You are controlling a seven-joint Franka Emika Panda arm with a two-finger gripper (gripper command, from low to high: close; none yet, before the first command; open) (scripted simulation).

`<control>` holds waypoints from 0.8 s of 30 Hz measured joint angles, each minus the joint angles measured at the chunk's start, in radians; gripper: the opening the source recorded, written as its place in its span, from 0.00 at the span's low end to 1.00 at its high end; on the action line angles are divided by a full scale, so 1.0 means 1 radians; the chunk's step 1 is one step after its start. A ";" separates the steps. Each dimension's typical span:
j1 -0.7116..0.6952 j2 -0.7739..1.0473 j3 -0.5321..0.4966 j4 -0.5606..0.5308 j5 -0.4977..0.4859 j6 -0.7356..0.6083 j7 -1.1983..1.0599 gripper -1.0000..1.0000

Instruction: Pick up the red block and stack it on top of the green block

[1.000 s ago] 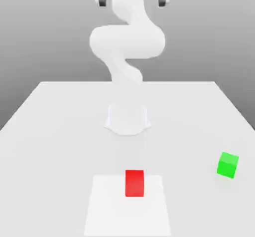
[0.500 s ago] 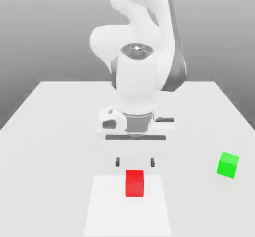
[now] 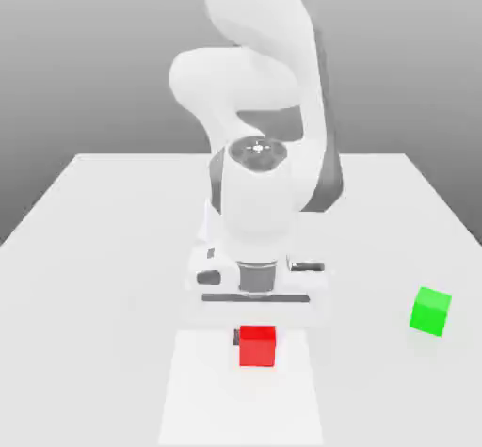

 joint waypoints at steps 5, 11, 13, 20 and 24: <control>0.077 -0.128 0.047 -0.001 0.025 -0.126 -0.024 0.00; 0.335 -0.142 0.169 0.064 0.041 -0.204 -0.060 0.00; 0.420 -0.144 0.210 0.087 0.047 -0.229 -0.071 0.00; 0.549 -0.039 0.250 0.134 -0.030 -0.174 -0.030 0.00; 0.567 0.056 0.215 0.138 -0.109 -0.088 0.027 1.00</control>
